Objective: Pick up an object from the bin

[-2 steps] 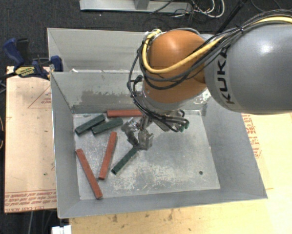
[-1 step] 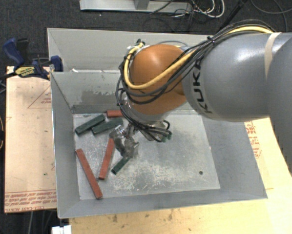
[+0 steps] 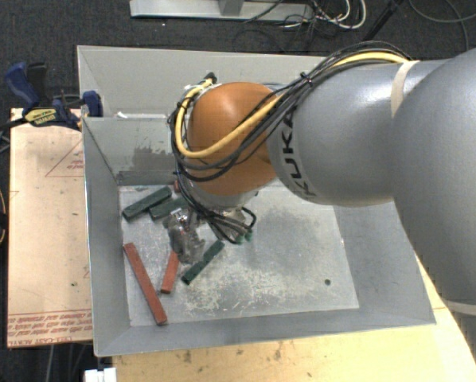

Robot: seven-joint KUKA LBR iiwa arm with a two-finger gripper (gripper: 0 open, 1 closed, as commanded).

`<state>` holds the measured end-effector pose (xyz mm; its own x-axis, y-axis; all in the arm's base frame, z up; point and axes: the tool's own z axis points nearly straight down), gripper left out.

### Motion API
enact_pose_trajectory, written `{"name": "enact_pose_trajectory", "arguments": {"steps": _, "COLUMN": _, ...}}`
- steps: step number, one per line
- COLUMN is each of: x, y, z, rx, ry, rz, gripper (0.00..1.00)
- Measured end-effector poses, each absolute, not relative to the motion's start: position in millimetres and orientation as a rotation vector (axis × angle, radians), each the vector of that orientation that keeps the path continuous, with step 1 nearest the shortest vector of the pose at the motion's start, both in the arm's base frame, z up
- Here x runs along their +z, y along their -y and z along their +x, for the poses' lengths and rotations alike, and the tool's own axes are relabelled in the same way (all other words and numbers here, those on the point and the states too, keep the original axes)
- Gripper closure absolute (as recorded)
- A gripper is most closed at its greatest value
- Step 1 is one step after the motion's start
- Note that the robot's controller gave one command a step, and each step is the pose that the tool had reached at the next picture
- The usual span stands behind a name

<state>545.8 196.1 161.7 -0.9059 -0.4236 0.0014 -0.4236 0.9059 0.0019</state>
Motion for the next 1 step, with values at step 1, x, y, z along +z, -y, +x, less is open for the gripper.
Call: {"name": "enact_pose_trajectory", "arguments": {"steps": 1, "x": 167.1, "y": -208.9, "z": 557.1, "rx": -0.003, "ry": 3.064, "rz": 0.71, "gripper": 1.0}}
